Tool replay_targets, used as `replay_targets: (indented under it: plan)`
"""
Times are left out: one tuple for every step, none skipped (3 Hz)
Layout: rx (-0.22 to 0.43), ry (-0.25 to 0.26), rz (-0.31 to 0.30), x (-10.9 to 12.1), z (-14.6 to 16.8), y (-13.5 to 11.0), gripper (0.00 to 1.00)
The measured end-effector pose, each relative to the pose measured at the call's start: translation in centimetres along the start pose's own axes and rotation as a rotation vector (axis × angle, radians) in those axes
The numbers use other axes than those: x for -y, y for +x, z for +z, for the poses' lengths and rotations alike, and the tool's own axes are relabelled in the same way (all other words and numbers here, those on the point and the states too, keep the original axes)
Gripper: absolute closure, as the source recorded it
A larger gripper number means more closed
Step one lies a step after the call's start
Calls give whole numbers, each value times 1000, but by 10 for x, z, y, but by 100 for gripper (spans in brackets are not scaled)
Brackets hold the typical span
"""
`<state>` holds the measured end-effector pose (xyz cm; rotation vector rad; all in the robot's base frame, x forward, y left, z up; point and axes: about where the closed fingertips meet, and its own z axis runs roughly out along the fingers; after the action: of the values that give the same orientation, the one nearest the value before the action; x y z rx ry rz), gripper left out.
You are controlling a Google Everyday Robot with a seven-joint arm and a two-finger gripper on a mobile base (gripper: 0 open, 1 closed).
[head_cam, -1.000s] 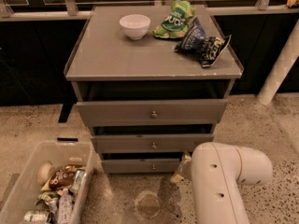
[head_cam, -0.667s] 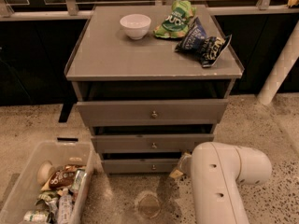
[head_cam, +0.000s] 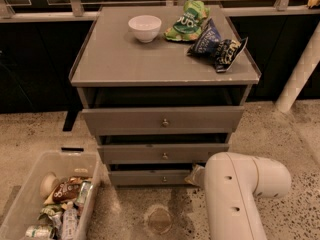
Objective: Open bottom drawer
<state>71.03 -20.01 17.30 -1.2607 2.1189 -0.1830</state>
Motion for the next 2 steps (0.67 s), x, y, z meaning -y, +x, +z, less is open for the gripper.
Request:
replay_targets:
  plan:
    - [0,0,0,0,0,0,64]
    - [0,0,0,0,0,0,88]
